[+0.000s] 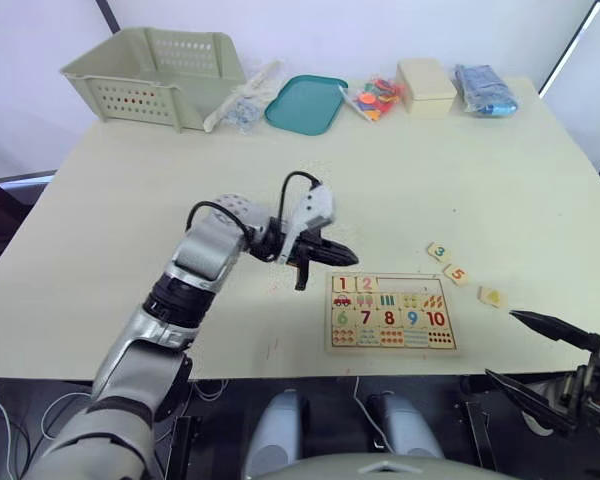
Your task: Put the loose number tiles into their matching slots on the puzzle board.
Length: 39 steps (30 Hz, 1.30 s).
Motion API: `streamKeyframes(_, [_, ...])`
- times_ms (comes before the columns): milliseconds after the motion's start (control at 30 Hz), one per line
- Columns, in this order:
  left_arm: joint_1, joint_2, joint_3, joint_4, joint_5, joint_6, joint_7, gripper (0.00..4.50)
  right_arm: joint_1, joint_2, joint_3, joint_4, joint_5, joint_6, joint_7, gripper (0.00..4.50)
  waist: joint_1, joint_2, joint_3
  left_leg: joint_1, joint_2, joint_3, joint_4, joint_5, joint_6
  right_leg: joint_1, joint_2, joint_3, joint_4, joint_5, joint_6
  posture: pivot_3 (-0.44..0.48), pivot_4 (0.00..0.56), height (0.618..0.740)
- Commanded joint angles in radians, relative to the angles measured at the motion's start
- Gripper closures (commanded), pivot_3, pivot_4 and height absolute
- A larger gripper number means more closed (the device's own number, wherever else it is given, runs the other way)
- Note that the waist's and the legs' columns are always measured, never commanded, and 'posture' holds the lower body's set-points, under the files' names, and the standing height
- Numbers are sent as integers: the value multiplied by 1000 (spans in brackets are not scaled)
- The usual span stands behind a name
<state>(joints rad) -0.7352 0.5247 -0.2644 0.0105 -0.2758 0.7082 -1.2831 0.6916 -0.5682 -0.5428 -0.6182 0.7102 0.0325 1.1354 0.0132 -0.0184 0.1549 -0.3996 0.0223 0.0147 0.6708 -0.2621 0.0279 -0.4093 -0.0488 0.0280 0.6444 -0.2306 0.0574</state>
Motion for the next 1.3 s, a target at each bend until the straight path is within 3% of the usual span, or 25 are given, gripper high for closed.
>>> streamKeyframes(33, [74,19,121,-76,-71,21,65,4391,-24,-8,10,-13,10,14,-30,0,-3,0,0,0,0,0,0,0,0,0,0,0,0,0,0,0,150,740])
streamKeyframes(233, [248,-18,283,-148,-149,-69,185,4391,-74,-12,32,-15,26,65,-96,0,2,0,0,1,0,-2,0,0,0,0,-1,0,1,0,0,0,150,740])
streamKeyframes(400, [353,16,352,-162,-178,-126,202,4391,-88,-21,38,-1,18,89,-110,0,2,0,0,1,0,-1,0,0,0,0,-1,0,1,0,0,0,150,740])
streamKeyframes(733, [648,52,534,-217,-252,-247,241,4391,-63,-45,-89,160,55,77,-21,0,3,0,-1,2,1,-1,-1,0,0,1,-1,0,0,-2,-3,0,150,740])
streamKeyframes(833, [700,74,570,-194,-275,-266,219,3684,-80,-54,-112,227,48,68,4,0,3,-1,-1,1,1,0,-1,0,0,1,-1,-1,0,-2,-4,0,150,740])
streamKeyframes(933, [756,79,577,-209,-285,-271,222,2478,-82,-74,-151,327,59,62,64,0,1,0,-1,2,1,1,-1,0,0,1,-2,0,0,-2,-4,0,150,740])
streamKeyframes(1033, [795,77,568,-216,-269,-314,230,882,-100,-95,-177,427,44,45,108,0,1,0,-1,2,1,2,-1,0,0,1,-2,1,0,-2,-4,0,150,740])
streamKeyframes(1100, [805,80,568,-205,-267,-332,229,144,-111,-105,-193,463,37,41,114,0,1,0,-1,2,1,2,-1,0,0,1,-2,0,0,-2,-4,0,150,740])
streamKeyframes(1300, [816,60,536,-209,-257,-362,261,60,-127,-131,-229,549,26,30,151,0,1,0,-1,2,0,2,-1,-1,1,1,-2,1,-1,-2,-4,0,150,740])
